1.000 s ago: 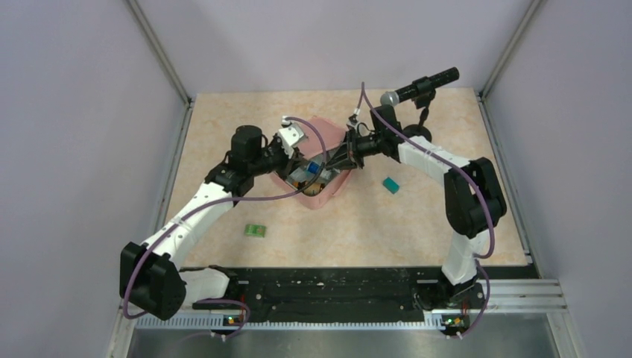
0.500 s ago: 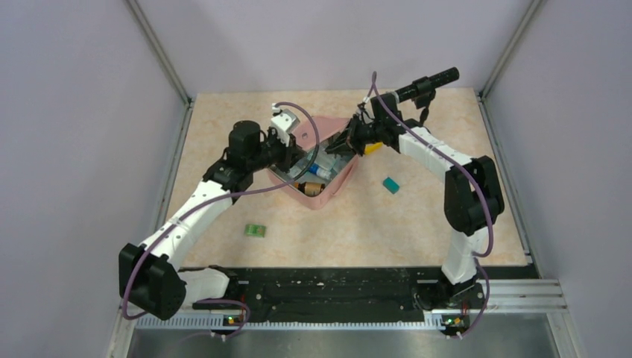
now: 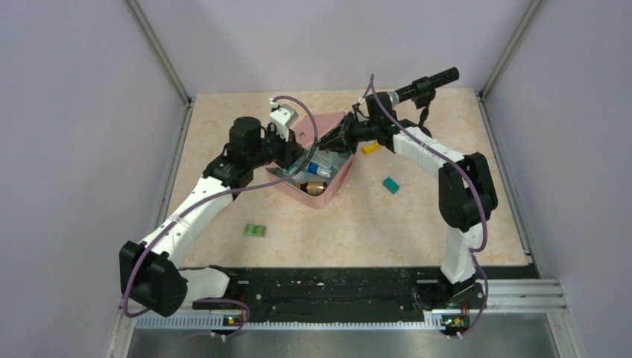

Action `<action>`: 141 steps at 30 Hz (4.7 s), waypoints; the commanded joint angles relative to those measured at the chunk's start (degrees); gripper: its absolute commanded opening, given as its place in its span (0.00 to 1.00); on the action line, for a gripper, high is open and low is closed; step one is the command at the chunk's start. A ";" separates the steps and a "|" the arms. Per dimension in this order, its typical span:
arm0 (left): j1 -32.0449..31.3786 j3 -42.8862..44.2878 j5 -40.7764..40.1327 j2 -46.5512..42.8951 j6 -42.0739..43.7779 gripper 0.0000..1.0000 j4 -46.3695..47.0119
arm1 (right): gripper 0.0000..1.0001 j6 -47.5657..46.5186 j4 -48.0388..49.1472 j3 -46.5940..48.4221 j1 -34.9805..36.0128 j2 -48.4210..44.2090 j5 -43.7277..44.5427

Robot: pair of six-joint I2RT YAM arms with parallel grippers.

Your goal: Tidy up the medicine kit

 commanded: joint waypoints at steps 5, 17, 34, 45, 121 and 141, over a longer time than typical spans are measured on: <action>-0.49 -0.04 3.19 -0.99 -2.50 0.00 -0.13 | 0.34 3.81 4.46 3.92 2.02 1.59 -2.80; -0.25 -0.11 -0.41 -3.68 -1.93 0.00 -0.20 | 0.54 -5.14 1.79 5.65 -0.35 -1.79 -0.21; 7.87 0.14 -2.01 -4.05 -17.02 0.00 -0.11 | 0.57 -58.08 -2.29 -11.50 0.77 -21.34 -0.17; 16.65 1.23 5.66 1.02 -27.51 0.00 8.02 | 0.59 -83.93 5.32 -16.13 24.86 -21.28 21.52; 23.50 1.21 11.33 1.56 -28.18 0.00 5.46 | 0.30 -63.81 15.45 5.30 23.15 -9.76 40.04; 18.86 -1.21 7.57 -2.60 -18.06 0.00 0.62 | 0.30 -33.53 7.93 5.30 13.54 -6.48 16.95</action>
